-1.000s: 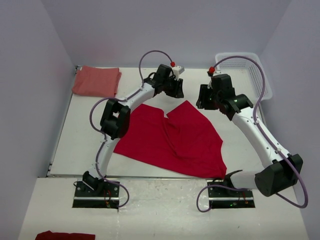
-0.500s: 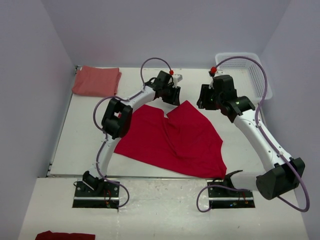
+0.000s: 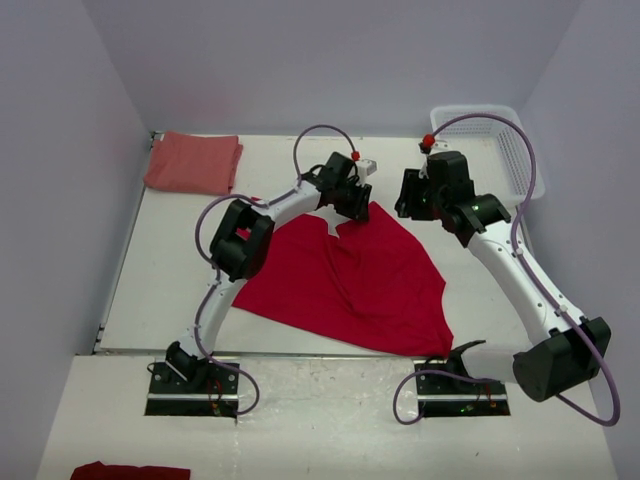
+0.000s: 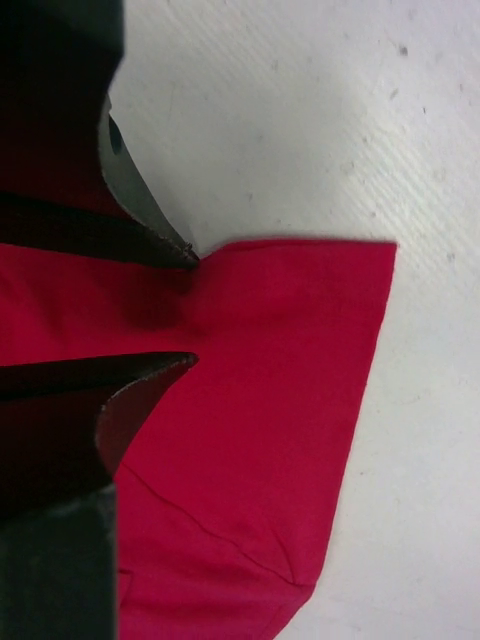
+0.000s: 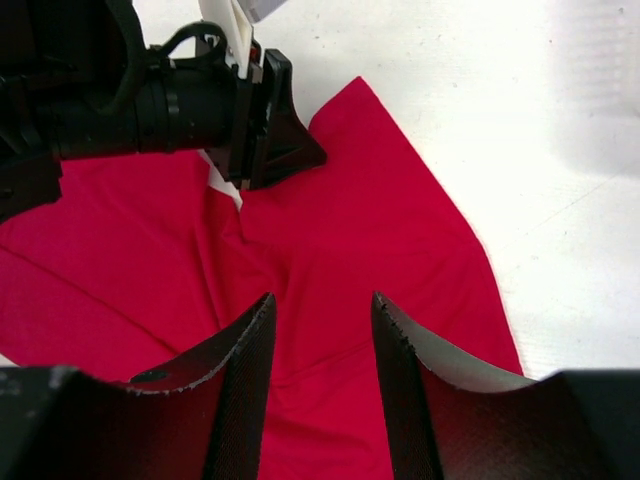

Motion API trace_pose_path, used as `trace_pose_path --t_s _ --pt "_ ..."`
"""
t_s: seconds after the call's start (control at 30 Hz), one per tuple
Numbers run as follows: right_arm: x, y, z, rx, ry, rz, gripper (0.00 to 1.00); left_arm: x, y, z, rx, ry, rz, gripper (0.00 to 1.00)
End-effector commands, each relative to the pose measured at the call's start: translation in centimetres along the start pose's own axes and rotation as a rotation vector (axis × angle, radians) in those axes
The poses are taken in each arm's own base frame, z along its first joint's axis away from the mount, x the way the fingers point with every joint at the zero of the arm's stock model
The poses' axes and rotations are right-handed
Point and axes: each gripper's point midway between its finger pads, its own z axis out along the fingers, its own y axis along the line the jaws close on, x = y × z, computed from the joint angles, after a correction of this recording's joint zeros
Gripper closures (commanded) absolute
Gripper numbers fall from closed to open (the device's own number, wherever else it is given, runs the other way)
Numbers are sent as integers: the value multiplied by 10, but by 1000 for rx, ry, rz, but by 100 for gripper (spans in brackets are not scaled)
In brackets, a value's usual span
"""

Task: Fold and stack the t-shirts
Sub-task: Grap the side of the flattened tshirt furthest away from the robot with both arms

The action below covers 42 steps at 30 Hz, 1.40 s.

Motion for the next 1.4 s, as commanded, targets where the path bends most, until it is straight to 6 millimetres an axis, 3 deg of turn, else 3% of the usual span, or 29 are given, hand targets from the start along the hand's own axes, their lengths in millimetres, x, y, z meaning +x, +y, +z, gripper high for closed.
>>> trace_pose_path --t_s 0.0,0.13,0.3,0.43,0.6,0.73,0.8,0.93,1.03,1.37 --pt "-14 0 -3 10 -56 -7 55 58 3 22 -15 150 -22 59" --pt "-17 -3 -5 31 -68 -11 55 74 0 26 -22 191 -18 62" --pt "-11 -7 4 58 -31 -10 54 86 11 30 -55 214 -16 84" --pt "-1 -10 21 84 31 -8 54 74 12 28 -69 165 10 100" --pt "12 -11 45 103 124 8 54 39 -4 13 -27 52 75 100" --pt "11 -13 58 53 155 58 54 22 -22 -3 32 4 116 100" --pt "7 -24 65 12 170 118 54 10 -32 -15 55 -37 135 100" --pt "-2 -28 74 -111 189 198 56 6 -43 -26 98 -63 147 100" --pt "-5 -18 83 -239 249 238 57 -4 -53 -38 116 -108 170 100" --pt "-7 -26 117 -349 346 300 58 -32 -91 -66 151 -248 369 100"
